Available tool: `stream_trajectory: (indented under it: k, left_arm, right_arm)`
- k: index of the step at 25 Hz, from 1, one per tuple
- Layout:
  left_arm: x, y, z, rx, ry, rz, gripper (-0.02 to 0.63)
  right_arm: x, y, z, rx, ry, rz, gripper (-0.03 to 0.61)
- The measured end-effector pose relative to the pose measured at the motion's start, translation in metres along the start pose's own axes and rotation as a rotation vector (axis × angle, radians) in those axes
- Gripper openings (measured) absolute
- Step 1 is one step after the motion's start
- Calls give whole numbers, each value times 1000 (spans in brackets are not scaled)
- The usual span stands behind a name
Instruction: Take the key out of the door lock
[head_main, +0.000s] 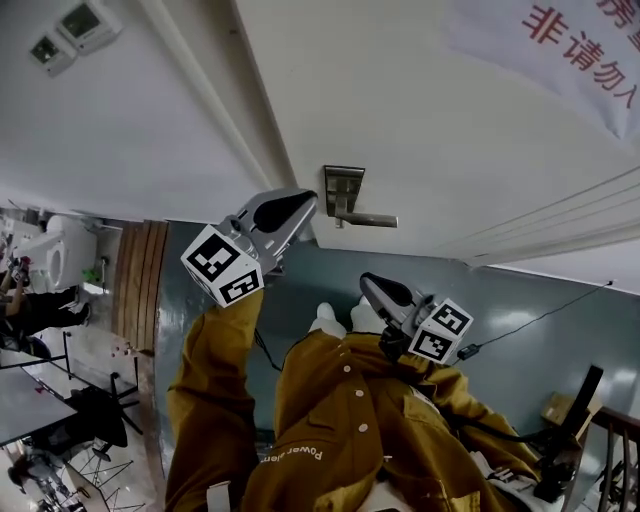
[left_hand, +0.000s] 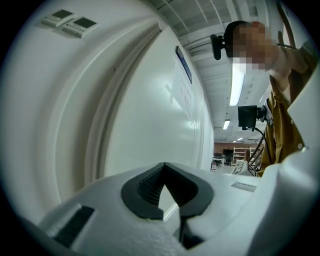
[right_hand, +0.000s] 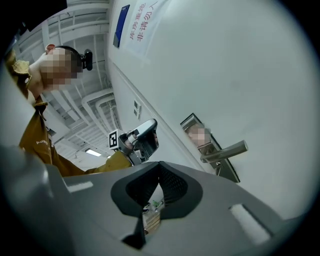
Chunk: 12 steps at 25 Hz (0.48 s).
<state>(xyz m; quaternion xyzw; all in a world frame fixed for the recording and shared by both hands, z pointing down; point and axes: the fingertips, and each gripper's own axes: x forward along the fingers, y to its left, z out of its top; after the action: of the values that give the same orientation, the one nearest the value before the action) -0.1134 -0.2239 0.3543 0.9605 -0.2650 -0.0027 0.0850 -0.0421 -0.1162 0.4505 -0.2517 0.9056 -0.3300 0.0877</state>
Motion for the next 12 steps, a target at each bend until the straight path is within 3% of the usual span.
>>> stream_trajectory:
  k: [4, 12]
  left_arm:
    - [16, 12, 0, 5, -1, -38, 0]
    - [34, 37, 2, 25, 10, -13, 0]
  right_arm:
    - [1, -8, 11, -15, 4, 10, 6]
    - [2, -18, 17, -19, 14, 16, 6]
